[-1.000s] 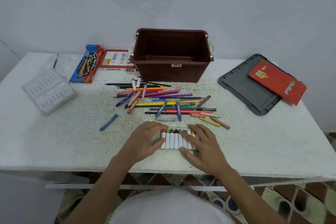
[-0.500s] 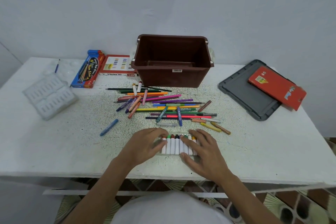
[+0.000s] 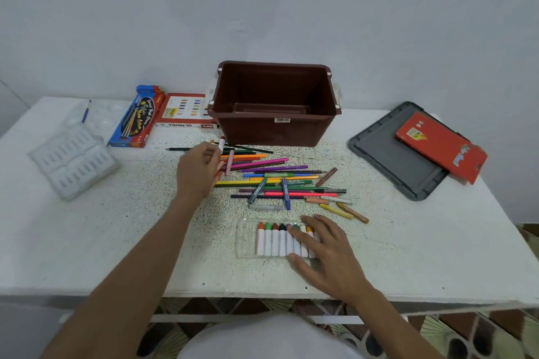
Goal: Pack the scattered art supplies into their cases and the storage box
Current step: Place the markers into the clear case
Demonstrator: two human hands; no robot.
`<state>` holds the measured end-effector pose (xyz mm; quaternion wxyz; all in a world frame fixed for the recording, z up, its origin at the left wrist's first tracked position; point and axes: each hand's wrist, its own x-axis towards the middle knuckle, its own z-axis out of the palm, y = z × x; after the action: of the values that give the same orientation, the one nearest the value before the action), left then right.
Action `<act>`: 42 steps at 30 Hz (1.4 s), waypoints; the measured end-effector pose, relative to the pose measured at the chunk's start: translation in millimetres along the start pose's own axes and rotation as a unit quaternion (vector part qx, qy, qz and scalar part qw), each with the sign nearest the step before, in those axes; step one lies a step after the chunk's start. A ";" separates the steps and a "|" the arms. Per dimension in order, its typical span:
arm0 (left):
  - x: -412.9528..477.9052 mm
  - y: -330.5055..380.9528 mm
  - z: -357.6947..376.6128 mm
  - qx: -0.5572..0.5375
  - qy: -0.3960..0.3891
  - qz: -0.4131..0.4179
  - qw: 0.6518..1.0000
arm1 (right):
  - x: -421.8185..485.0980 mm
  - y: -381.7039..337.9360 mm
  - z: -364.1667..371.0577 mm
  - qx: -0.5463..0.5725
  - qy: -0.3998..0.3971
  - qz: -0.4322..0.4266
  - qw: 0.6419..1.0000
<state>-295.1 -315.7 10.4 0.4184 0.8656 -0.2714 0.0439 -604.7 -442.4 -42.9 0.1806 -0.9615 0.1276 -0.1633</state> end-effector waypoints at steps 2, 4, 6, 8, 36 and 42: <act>16.7 -7.1 2.0 0.015 -0.006 -0.029 0.999 | 0.3 0.0 -0.5 0.002 0.000 -0.001 1.000; 32.3 -10.7 3.9 0.053 -0.028 -0.060 0.996 | 1.0 -0.3 -0.5 0.003 -0.001 -0.001 1.000; 44.3 -11.2 6.5 0.118 -0.060 -0.089 0.987 | 1.9 -0.5 -0.8 0.003 -0.002 0.001 1.000; 50.7 -8.3 7.9 0.173 -0.087 -0.118 0.974 | 1.9 -0.7 -1.1 0.002 -0.001 0.002 1.000; -95.3 37.2 -12.9 -0.148 -0.284 -0.031 0.947 | 1.7 -0.7 -1.0 -0.001 0.007 -0.008 1.000; -117.7 32.9 -13.6 -0.093 -0.247 -0.016 0.964 | 1.8 -0.9 0.0 -0.004 0.009 -0.004 1.000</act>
<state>-409.6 -271.1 6.6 0.4179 0.8109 -0.3555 -0.2036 -603.0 -442.1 -42.0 0.1749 -0.9613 0.1255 -0.1719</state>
